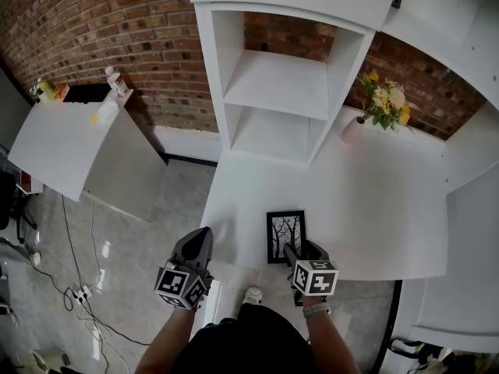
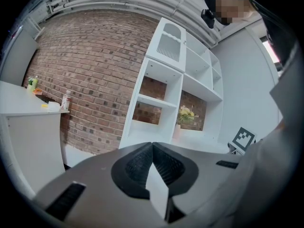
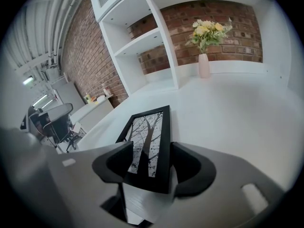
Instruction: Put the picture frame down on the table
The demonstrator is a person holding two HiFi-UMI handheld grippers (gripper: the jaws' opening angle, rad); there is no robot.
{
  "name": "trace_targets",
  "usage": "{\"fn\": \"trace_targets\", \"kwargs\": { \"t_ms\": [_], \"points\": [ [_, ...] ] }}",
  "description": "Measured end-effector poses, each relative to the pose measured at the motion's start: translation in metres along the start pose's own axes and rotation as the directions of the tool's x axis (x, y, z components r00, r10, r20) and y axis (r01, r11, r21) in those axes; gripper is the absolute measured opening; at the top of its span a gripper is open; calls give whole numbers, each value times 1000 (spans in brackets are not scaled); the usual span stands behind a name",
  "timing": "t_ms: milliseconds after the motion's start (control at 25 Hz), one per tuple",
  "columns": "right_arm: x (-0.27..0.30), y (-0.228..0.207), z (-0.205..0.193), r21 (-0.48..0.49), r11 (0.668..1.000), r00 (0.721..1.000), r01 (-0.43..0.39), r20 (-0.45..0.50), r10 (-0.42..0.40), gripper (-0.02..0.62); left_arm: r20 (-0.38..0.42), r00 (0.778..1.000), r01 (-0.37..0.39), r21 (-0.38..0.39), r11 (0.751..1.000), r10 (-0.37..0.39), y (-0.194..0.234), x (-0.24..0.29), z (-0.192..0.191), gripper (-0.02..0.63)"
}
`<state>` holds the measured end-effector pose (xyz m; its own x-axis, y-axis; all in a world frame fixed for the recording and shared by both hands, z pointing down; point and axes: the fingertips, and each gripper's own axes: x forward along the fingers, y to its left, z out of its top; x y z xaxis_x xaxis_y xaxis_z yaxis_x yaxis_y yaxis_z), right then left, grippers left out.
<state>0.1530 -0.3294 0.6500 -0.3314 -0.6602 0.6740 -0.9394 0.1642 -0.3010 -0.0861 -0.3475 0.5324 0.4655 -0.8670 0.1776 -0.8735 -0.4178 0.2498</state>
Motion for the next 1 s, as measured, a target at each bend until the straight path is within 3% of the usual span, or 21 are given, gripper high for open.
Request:
{"fn": "trace_targets", "kwargs": {
  "t_ms": [720, 1000],
  "points": [
    [-25, 6, 3, -9, 1000, 994, 1, 110, 0, 259, -2, 999, 33, 0, 999, -33, -10, -13, -1, -2],
    [-46, 10, 4, -40, 998, 983, 40, 178, -33, 112, 5, 999, 46, 9, 999, -46, -14, -24, 2, -2]
  ]
}}
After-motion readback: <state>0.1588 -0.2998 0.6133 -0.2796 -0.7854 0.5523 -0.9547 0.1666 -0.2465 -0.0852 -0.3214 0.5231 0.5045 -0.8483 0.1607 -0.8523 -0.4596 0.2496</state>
